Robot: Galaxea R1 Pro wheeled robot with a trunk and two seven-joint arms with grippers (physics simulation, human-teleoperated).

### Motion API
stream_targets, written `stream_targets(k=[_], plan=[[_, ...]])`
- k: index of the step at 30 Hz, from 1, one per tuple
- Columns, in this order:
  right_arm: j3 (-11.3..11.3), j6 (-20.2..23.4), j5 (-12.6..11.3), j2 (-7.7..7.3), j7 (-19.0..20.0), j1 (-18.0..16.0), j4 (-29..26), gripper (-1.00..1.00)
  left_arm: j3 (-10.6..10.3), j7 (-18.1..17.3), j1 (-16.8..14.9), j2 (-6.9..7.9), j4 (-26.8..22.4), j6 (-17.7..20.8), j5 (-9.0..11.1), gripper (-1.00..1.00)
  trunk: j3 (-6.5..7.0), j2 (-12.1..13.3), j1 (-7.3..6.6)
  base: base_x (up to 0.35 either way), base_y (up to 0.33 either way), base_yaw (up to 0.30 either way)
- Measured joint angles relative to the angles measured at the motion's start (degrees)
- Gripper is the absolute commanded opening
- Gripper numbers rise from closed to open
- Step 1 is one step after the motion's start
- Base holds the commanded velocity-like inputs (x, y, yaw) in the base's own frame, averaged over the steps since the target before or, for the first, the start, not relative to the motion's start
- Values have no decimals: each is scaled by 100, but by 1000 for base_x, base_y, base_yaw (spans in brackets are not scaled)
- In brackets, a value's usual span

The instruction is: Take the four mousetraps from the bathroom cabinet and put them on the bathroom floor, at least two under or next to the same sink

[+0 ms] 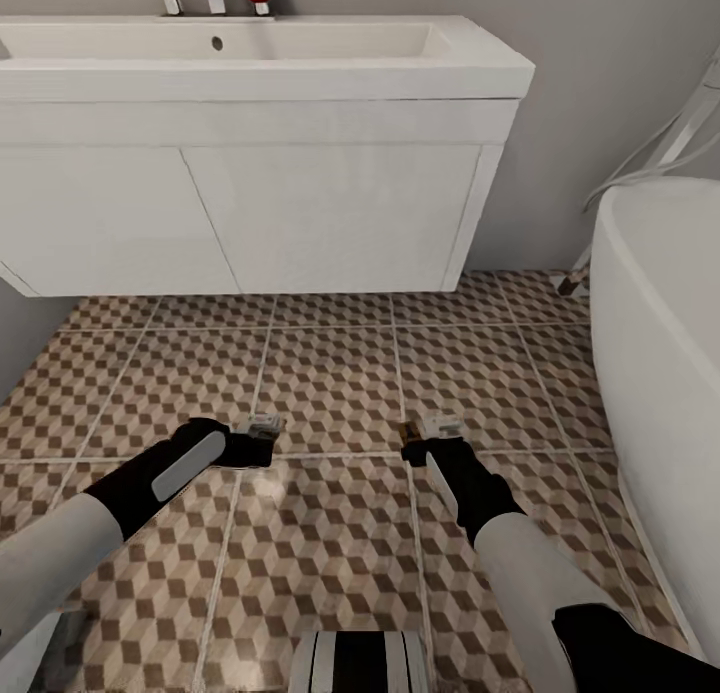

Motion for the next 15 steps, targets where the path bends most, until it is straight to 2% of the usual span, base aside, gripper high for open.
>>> stream_targets(k=[1,4,6,11,15], plan=[[0,0,0,0,0,-1,0,-100,62,1,1,41,-97,57,-5,-100,-31,-1,3,0,0,0],[0,0,0,0,0,1,0,-100,497,2,-1,178,-354,220,-13,-100,-125,-5,11,0,0,0],[0,-1,0,0,0,-1,0,-100,647,3,-2,225,-395,254,-8,-100,-188,-8,16,0,0,0],[-1,0,0,0,0,0,-9,-100,727,3,-1,254,-330,275,-4,-100,-344,-15,29,0,0,0],[-5,4,-1,0,-1,-3,-19,-100,735,-1,-1,258,-22,268,-9,-100,-469,-20,39,0,0,0]])
